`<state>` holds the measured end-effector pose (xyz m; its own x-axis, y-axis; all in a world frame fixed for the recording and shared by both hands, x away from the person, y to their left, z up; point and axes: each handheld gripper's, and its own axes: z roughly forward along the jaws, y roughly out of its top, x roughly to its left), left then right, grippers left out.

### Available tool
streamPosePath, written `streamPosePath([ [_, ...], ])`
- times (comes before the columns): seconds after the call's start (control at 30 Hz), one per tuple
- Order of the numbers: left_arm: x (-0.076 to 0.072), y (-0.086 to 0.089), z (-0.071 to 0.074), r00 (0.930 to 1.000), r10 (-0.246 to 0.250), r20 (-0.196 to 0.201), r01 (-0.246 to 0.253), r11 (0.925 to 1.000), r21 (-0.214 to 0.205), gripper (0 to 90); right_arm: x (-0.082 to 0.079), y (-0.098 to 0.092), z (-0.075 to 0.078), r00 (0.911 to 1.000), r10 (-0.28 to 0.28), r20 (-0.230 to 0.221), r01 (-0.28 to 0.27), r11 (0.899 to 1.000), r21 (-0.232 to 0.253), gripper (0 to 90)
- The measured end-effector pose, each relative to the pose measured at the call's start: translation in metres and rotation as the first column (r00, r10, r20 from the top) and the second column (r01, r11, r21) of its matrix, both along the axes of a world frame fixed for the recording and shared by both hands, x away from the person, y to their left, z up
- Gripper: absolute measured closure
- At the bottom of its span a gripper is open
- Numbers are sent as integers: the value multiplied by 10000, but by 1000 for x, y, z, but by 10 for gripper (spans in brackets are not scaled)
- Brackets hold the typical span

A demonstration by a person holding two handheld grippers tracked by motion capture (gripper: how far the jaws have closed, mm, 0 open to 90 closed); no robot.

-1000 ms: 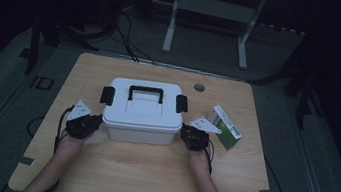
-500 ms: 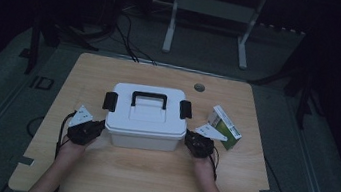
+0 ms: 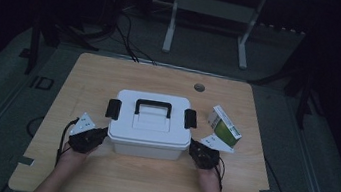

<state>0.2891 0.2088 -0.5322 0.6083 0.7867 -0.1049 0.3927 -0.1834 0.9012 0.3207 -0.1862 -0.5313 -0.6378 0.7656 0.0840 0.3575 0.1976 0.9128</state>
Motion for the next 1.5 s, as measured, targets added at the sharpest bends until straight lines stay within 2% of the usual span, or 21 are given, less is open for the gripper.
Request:
streamPosePath([
  [0.33,-11,-8,0,9993,-336,-143,333,9993,-171,900,-21,-13,0,9999,84,-114,-82,9999,114,900],
  [0.8,-29,-21,0,9964,-825,-196,821,9964,-215,900,-37,-29,1,9999,-50,-147,51,9999,87,900],
  [1.1,-34,-28,1,9945,-1034,-166,1032,9946,-109,900,-48,-38,1,9999,-64,-140,64,10000,45,900],
  [1.5,-43,-32,1,9906,-1341,-257,1336,9908,-211,900,-59,-47,1,9996,-61,-282,67,9998,208,900],
])
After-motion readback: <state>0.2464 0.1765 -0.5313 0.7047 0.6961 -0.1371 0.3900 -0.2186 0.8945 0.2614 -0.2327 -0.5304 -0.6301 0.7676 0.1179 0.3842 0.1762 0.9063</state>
